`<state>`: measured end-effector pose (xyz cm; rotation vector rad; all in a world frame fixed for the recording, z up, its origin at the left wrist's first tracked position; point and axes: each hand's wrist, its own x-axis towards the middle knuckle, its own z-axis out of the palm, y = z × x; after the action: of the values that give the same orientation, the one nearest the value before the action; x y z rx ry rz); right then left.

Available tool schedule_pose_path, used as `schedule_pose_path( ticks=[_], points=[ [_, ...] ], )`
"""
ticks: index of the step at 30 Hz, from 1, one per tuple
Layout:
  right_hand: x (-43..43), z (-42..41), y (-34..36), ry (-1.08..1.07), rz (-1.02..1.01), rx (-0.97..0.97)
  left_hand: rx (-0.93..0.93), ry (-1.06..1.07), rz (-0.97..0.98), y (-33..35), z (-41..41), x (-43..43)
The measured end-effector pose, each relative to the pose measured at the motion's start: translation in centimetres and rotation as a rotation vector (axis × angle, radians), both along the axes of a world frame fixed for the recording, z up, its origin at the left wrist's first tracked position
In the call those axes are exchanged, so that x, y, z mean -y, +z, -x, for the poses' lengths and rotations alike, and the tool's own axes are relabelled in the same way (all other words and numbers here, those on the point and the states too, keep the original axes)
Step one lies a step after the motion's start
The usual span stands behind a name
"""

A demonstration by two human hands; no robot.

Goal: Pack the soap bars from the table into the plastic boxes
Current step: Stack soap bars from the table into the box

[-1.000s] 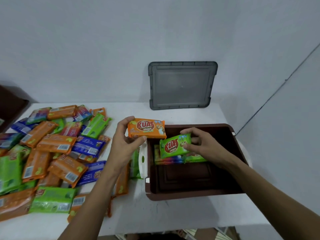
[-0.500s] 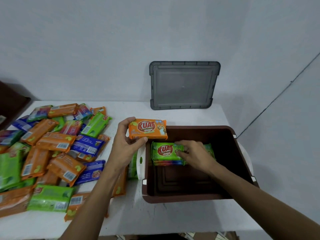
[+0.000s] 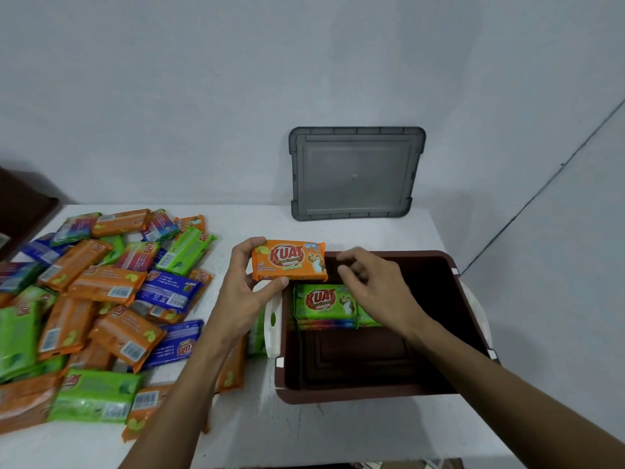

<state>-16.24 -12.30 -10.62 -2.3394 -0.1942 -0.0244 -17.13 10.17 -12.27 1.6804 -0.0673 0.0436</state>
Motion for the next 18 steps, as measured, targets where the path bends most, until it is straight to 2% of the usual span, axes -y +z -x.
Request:
schedule_pose_path(
  ticks=[3, 8, 11, 18],
  points=[
    [-1.7, -0.6, 0.9, 0.026, -0.457, -0.283, 0.0, -0.025, -0.012, 0.2, 0.0, 0.0],
    [-2.5, -1.0, 0.7, 0.013, -0.923, -0.553, 0.041, -0.075, -0.039, 0.7, -0.2, 0.1],
    [-1.7, -1.1, 0.5, 0.054, -1.0, -0.602, 0.06, -0.124, -0.089, 0.8, -0.5, -0.2],
    [2.1, -0.9, 0.8, 0.062, -0.961, -0.515, 0.1, -0.198, -0.303, 0.3, -1.2, 0.5]
  ],
)
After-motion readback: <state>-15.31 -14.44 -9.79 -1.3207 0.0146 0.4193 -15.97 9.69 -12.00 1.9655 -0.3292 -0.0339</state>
